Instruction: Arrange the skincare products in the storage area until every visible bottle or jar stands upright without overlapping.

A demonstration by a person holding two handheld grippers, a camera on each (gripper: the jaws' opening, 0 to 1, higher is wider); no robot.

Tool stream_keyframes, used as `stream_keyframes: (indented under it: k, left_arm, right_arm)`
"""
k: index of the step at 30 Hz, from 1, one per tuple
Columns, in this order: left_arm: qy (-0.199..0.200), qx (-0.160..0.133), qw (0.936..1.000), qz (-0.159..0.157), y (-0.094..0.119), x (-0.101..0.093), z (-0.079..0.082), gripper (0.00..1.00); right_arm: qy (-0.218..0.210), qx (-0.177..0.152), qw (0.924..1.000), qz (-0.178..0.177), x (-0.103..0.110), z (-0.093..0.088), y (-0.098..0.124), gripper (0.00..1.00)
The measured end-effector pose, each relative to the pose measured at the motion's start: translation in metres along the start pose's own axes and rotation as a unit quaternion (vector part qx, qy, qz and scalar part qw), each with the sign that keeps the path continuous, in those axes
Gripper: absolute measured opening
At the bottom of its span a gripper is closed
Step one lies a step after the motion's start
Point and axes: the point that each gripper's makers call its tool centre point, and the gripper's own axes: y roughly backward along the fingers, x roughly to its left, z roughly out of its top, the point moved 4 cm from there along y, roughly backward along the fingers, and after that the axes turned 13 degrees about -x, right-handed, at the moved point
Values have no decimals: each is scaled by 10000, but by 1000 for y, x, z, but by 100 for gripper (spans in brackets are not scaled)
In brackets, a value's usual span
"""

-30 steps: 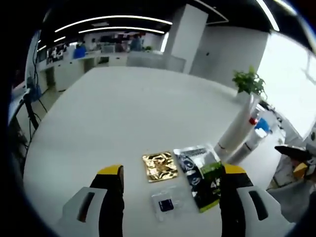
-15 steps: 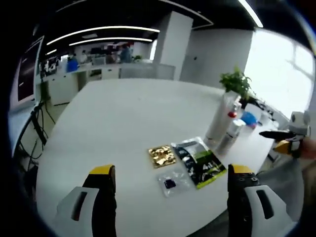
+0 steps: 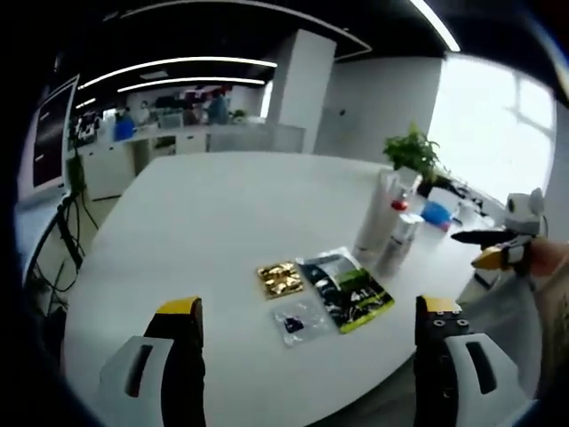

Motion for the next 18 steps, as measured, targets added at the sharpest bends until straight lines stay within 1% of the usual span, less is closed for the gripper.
stream_keyframes:
  k: [1,2,3,7,11,14,18]
  left_arm:
    - [38,15,10000,26,0,1,0,97]
    - [77,-88,9999,51,-1,3,3,97]
    - [97,-129,9999,64,-2,4,3,97]
    - [71,-21,9999,112,-2,6,-1,97]
    - [16,23,10000,81,-2,4,-3,97]
    - [-53,44,9999,120,-2,5,-4,97]
    - [-40,60,9999,109,-2,5,-4,97]
  right_arm:
    - [37,15,10000,3,0,0,0,99]
    - [74,34,10000,12,1,-1,-1,99]
    - [89,41,10000,19,1,-1,-1,99]
    - [117,53,9999,20,1,-1,0,98]
    - [39,38,10000,-7,0,-2,0,98]
    - [21,23,10000,-23,0,-1,1,98]
    - [30,35,10000,-21,0,-1,1,98]
